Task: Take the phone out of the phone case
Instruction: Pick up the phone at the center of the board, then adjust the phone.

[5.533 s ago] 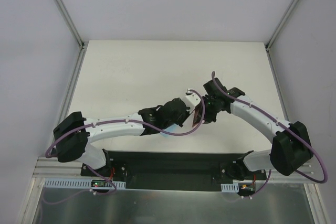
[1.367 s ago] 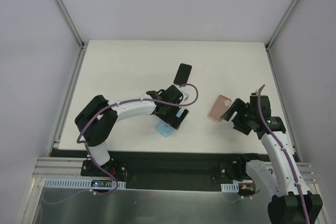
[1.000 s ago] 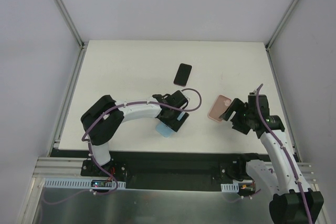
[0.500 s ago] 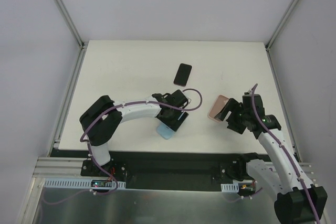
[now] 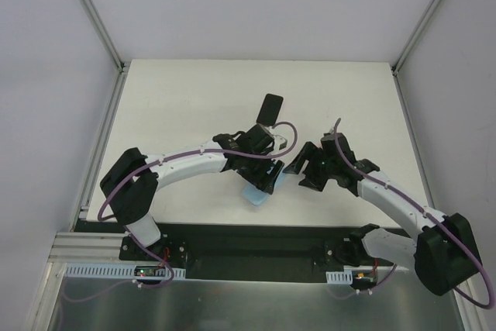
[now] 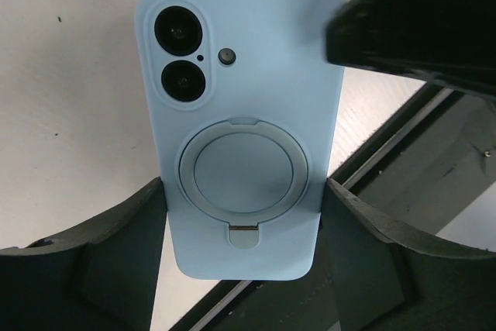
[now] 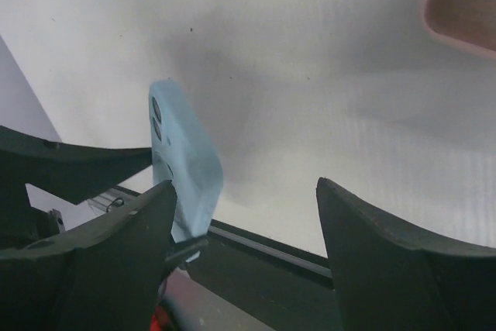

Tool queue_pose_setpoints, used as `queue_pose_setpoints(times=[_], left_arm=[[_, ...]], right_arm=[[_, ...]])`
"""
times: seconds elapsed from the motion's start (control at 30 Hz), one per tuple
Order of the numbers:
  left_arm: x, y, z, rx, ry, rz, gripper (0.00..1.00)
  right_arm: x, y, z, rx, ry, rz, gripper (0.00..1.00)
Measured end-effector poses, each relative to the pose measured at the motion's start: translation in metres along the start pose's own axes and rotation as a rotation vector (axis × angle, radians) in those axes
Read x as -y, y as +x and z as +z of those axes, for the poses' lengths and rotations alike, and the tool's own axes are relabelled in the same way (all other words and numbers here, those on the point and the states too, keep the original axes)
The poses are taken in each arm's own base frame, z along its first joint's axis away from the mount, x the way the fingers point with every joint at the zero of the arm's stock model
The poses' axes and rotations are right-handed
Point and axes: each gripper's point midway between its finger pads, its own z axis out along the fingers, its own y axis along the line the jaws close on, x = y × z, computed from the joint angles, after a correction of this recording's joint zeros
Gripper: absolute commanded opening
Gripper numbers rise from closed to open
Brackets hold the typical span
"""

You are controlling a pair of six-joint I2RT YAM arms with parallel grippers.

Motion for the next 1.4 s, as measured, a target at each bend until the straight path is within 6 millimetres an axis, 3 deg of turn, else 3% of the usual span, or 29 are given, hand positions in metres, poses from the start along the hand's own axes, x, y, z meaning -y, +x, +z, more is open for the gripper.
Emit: queue_pose_setpoints(times=[0.13,0.33,0.43,0.53,0.67,0.8,0.97,1.07,1.2,1.4], left_arm=[[0.009,-0.002,-0.007,0.012,0.039,-0.010,0.15],[0.015,-0.008,-0.018,0.036,0.079,-0.020,0.15],[0.014,-0.010,-0.021,0.043,0.088,-0.031,0.16],[0.012,-0.011,-0.023,0.043,0.096,-0.040,0.23],[0.010,-0.015,-0.030,0.040,0.127,-0.059,0.81],[0.007,-0.025,-0.038,0.077,0.134,-0.054,0.98],[-0.007,-0.061,-0.078,0.233,0.243,-0.108,0.99],[-0.017,-0.071,-0.104,0.332,0.345,-0.146,0.99],[-0.015,-0.066,-0.118,0.386,0.516,-0.200,0.99],[0.003,-0.049,-0.112,0.321,0.758,-0.273,0.99]], right_arm=[[-0.016,-0.002,0.015,-0.014,-0.058,0.044,0.66],[-0.037,0.002,0.028,-0.056,-0.141,0.092,0.46],[-0.049,0.003,0.029,-0.064,-0.193,0.107,0.31],[-0.058,0.002,0.028,-0.060,-0.227,0.111,0.01],[-0.066,0.000,0.025,-0.058,-0.268,0.089,0.01],[-0.070,-0.006,0.017,-0.033,-0.291,0.073,0.02],[-0.057,-0.019,-0.002,0.014,-0.276,0.016,0.01],[-0.058,-0.028,-0.016,0.036,-0.285,-0.040,0.01],[-0.072,-0.027,-0.032,0.033,-0.342,-0.143,0.01],[-0.083,-0.019,-0.044,0.006,-0.411,-0.232,0.01]])
